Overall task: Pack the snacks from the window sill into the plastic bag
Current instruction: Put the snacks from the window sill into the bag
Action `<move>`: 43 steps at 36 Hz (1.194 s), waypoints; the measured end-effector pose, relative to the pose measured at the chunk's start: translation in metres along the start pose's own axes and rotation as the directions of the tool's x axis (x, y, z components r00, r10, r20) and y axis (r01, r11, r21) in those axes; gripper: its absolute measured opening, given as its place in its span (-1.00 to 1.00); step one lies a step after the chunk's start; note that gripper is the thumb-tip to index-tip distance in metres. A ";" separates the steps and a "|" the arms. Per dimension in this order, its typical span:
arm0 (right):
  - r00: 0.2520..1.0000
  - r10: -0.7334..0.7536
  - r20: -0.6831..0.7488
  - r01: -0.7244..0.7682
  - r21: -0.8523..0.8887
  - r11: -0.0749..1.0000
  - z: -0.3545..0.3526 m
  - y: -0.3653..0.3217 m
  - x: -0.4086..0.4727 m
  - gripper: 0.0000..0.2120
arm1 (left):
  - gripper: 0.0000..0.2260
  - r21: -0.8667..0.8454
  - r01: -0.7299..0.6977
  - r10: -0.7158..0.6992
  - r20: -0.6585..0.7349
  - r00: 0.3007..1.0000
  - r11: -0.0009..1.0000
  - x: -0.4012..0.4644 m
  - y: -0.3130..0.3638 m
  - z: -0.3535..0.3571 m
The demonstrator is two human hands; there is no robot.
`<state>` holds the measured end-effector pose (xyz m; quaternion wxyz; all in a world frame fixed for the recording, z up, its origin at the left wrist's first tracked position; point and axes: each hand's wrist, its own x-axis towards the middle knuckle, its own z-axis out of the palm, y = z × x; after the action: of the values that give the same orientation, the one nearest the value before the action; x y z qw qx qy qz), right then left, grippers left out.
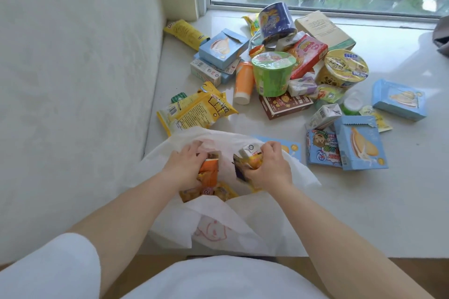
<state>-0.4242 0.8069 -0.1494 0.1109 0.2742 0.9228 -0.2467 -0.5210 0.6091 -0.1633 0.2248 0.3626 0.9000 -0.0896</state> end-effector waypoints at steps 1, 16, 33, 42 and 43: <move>1.000 -0.003 -0.003 0.003 -0.045 0.999 0.003 0.001 0.001 -0.41 | -0.22 0.031 0.002 -0.002 0.020 1.000 1.000 0.001 -0.003 0.004; 0.979 -0.024 0.202 0.115 -0.452 0.884 0.032 -0.006 0.009 -0.42 | -0.48 -0.048 -0.136 0.122 -0.223 0.967 0.990 0.010 0.006 0.011; 0.990 -0.094 0.102 0.115 -0.224 0.968 -0.020 -0.053 0.139 -0.73 | -0.33 -0.363 0.278 -0.368 -0.207 0.906 0.889 0.119 -0.048 -0.053; 0.958 -0.154 0.241 0.182 -0.102 0.978 -0.005 -0.082 0.209 -0.68 | 0.17 -0.371 0.322 -0.288 0.146 0.946 0.871 0.166 -0.078 -0.045; 0.958 -0.168 0.234 0.195 -0.095 0.976 -0.002 -0.086 0.216 -0.66 | 0.14 -0.371 0.342 -0.317 0.129 0.940 0.863 0.168 -0.080 -0.043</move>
<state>-0.6510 0.8425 -0.1873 0.2075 0.1517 0.9385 -0.2306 -0.6983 0.6683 -0.2046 0.3020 0.1487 0.9407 0.0419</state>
